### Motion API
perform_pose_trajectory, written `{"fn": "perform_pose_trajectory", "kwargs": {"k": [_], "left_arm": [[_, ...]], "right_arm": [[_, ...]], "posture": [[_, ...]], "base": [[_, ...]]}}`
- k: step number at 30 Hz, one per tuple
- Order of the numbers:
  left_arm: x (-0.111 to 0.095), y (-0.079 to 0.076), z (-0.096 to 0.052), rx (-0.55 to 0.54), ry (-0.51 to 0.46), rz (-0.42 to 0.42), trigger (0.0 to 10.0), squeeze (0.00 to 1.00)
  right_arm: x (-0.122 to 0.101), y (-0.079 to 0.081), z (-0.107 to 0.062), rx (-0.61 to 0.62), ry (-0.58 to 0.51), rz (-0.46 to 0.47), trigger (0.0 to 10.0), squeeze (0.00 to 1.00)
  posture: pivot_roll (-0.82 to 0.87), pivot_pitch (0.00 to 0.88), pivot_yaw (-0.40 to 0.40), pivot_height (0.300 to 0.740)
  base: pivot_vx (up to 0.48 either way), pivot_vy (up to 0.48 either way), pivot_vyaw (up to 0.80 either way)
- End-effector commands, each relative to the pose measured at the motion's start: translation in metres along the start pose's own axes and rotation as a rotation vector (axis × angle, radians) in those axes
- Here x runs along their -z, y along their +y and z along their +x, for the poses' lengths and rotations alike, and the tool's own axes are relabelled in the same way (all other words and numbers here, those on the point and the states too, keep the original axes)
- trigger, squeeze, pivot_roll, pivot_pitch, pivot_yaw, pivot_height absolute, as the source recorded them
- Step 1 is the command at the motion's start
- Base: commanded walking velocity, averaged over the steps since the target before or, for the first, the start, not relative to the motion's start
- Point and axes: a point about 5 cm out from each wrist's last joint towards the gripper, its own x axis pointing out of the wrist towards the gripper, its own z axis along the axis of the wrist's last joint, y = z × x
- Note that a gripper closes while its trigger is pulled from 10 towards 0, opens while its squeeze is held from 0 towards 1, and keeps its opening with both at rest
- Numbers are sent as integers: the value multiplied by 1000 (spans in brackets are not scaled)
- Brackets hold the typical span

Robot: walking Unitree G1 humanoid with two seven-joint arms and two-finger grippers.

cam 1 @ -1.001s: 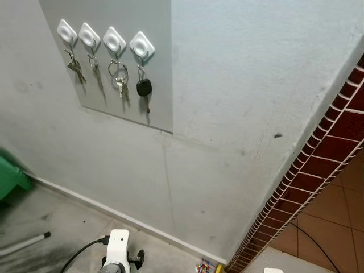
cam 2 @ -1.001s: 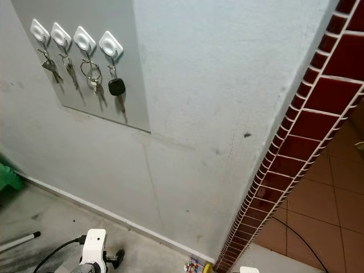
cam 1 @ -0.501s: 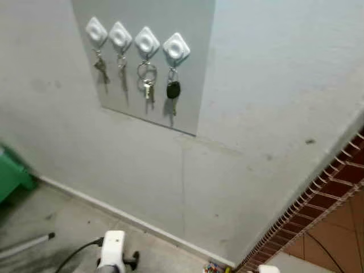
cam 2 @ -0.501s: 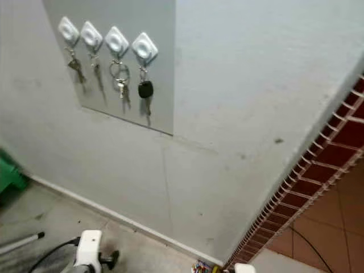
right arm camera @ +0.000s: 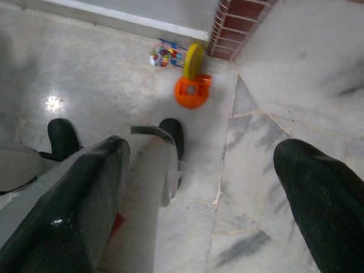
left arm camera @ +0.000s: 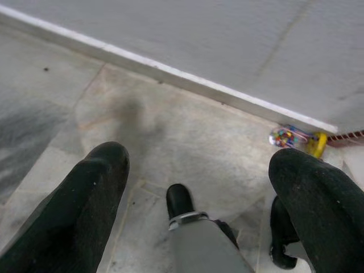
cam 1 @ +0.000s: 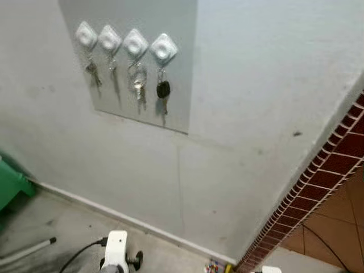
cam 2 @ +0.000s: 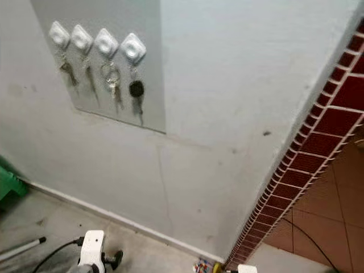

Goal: Hang keys on a hook

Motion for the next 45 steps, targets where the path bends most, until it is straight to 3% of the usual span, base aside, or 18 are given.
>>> {"fn": "perform_pose_trajectory", "kwargs": {"k": [1, 15, 32, 39, 45], "left_arm": [[0, 2, 0, -8, 4, 5, 10000, 0], [1, 3, 0, -15, 9, 3, 10000, 0], [-1, 2, 0, -8, 10, 31, 10000, 0], [-1, 1, 0, -2, 13, 53, 10000, 0], [-1, 2, 0, -18, 8, 37, 10000, 0]], "right_arm": [[11, 0, -2, 1, 44, 3, 10000, 0], [14, -3, -2, 11, 55, 3, 10000, 0], [11, -2, -2, 16, 46, 1, 10000, 0], [12, -3, -2, 18, 49, -3, 10000, 0], [13, -3, -2, 19, 50, -12, 10000, 0]], "posture": [[-62, 0, 17, 740], [-60, 0, 16, 740], [-65, 0, 16, 740], [-62, 0, 14, 740], [-62, 0, 14, 740]], "base": [[0, 0, -756], [0, 233, -730], [0, 0, 0], [0, -447, 0], [0, 0, 0]]}}
